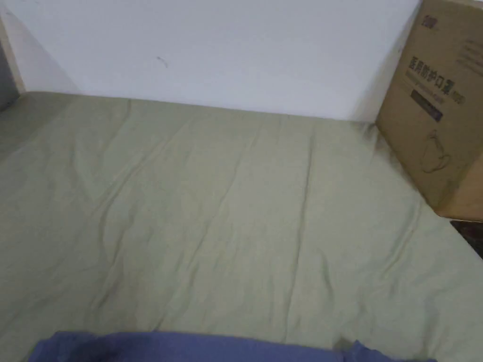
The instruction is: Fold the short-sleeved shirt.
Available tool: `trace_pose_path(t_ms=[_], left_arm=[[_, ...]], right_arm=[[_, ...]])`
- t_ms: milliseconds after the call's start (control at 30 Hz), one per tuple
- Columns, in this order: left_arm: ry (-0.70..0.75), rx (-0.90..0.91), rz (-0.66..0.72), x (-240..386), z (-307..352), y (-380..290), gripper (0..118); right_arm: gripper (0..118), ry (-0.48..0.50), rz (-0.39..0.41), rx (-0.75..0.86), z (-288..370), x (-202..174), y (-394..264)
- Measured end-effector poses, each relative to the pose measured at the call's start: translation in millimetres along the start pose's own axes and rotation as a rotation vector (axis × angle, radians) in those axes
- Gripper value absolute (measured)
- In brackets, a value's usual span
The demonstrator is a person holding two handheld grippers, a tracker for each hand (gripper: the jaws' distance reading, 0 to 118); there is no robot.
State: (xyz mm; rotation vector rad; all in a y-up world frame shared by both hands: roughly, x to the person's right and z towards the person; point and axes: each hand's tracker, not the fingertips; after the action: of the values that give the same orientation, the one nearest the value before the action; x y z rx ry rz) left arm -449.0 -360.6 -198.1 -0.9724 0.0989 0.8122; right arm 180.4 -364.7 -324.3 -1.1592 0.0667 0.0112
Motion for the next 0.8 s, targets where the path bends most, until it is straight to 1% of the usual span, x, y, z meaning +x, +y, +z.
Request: trace_pose_path(t_ms=[33,67,100,133,167,200,233,267,300,333,367,400,467,500,533,567,600,633,667,733,800], left_arm=[[0.04,-0.025,0.015,5.3,10.8,4.3,43],[0.062,-0.052,0.015,10.2,27.3,7.0,43],[0.045,-0.051,0.01,12.4,47.0,8.7,43],[0.037,-0.038,-0.007,14.4,60.7,6.9,40],[0.036,0.033,-0.061,16.7,73.4,1.6,21],[0.062,0.085,-0.101,17.4,82.6,-5.0,0],[0.112,0.105,-0.096,15.8,85.9,-11.8,0],[0.105,0.078,-0.037,13.0,84.2,-15.9,0],[0.073,0.031,0.021,7.1,80.3,-19.8,0],[0.014,0.015,0.055,-1.8,73.9,-25.0,0],[-0.011,0.001,0.06,-5.0,70.6,-27.2,0],[0.008,0.016,0.058,-6.7,68.3,-28.4,0],[-0.003,0.048,0.062,-15.7,65.2,-24.3,0],[-0.029,0.094,0.079,-22.6,64.9,-19.3,8],[-0.063,0.138,0.1,-30.2,64.7,-14.0,26],[-0.098,0.183,0.114,-38.0,64.4,-9.9,58],[-0.158,0.243,0.114,-47.4,65.6,-4.8,80],[-0.25,0.27,0.099,-57.2,62.8,0.9,96],[-0.307,0.263,0.106,-63.5,58.3,6.9,104],[-0.401,0.201,0.145,-76.7,48.0,20.8,103],[-0.415,0.113,0.195,-87.9,29.0,34.7,103]], right_arm=[[54,0.014,-0.004,-0.005,15.5,3.4,1.6],[55,0.038,-0.015,0.012,36.1,7.1,1.1],[55,0.073,-0.024,0.089,62.7,10.0,-0.3],[55,0.086,-0.036,0.145,79.5,12.4,-4.1],[54,0.093,-0.056,0.185,89.9,13.8,-8.5],[48,0.096,-0.091,0.214,97.8,15.1,-14.2],[21,0.089,-0.12,0.207,105.5,11.3,-20.0],[0,0.081,-0.125,0.182,103.0,7.9,-25.2],[0,0.074,-0.106,0.184,100.4,1.4,-33.6],[0,0.071,-0.119,0.193,96.9,-5.3,-40.5],[0,0.099,-0.108,0.128,91.4,-9.3,-42.7],[0,0.127,-0.095,0.109,88.4,-16.6,-46.8],[0,0.189,-0.092,0.094,85.2,-26.8,-49.6],[0,0.203,-0.099,0.074,83.1,-29.6,-47.3],[0,0.201,-0.103,0.075,83.1,-34.3,-45.9],[0,0.208,-0.099,0.073,84.0,-39.1,-44.8],[0,0.219,-0.091,0.068,85.1,-44.1,-43.3],[0,0.221,-0.081,0.065,86.5,-48.2,-40.2],[0,0.217,-0.065,0.062,88.3,-53.5,-38.4],[0,0.199,-0.019,0.058,94.0,-65.2,-35.0],[0,0.192,0.005,0.061,100.9,-74.7,-30.4]])
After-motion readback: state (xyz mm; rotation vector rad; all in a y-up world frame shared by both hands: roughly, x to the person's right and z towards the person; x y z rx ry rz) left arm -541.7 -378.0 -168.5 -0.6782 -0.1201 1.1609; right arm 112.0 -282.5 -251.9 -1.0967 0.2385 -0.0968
